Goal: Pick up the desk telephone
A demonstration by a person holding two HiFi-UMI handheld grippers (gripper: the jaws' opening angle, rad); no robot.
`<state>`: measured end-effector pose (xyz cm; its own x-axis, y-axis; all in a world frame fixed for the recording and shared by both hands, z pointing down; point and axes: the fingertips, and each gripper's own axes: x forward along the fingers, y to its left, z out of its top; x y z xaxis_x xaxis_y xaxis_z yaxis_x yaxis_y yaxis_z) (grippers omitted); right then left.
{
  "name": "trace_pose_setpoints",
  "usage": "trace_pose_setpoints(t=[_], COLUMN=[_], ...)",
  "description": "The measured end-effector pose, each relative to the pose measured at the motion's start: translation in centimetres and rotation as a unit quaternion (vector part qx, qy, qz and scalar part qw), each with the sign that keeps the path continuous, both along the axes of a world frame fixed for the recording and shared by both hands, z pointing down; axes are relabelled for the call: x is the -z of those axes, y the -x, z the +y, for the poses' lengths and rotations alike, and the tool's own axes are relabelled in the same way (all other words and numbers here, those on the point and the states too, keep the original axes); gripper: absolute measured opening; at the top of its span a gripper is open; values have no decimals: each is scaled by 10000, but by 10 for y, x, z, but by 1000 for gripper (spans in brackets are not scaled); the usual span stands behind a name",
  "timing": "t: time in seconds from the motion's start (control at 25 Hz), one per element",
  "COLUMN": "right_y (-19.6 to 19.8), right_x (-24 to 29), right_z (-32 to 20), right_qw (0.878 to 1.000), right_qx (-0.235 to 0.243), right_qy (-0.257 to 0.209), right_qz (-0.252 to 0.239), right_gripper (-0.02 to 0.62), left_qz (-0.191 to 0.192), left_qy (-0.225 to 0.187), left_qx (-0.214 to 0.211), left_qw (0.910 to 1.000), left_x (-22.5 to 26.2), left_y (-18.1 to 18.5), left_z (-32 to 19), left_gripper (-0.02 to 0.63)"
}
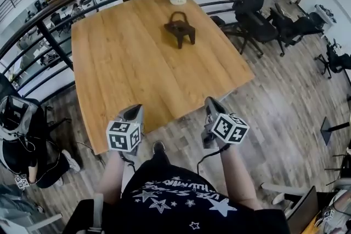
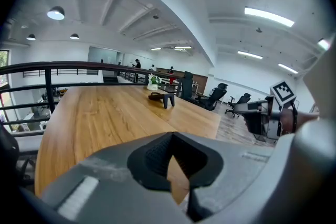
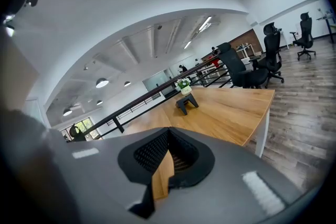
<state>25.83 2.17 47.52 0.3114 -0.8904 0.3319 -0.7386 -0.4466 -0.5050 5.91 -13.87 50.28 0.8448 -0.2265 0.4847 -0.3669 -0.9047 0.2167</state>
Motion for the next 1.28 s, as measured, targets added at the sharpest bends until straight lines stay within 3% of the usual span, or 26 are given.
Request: trace_pose_setpoints(t=[0.36,0.72,0.84,1.0,1.28], right_y=[-65,-83,-88,-111,-155], right_x=[-4,-28,-33,-44,-60], right_z=[-63,-125,-146,-173,-223], right_qw=[9960,9931,9906,9854,9764], right_qx=[-344,-234,-27,153,619], right_qy=[-200,-215,-287,-504,-411], right_qz=[-801,-1124,-1334,-1619,-2030], right_gripper=[11,78,123,248,267], left_qz=[178,129,64,-69,-168], left_qy=[83,136,164,200,112], left_qx=[14,108,302,615,1446], left_qw=[9998,9998,9994,9979,9893], left_x=[-10,-28,-31,-40,-28], left_y=[-61,-73,-70,-74,-82], left_z=[-73,-124,-133,-142,-155], left_gripper=[0,0,0,0,0])
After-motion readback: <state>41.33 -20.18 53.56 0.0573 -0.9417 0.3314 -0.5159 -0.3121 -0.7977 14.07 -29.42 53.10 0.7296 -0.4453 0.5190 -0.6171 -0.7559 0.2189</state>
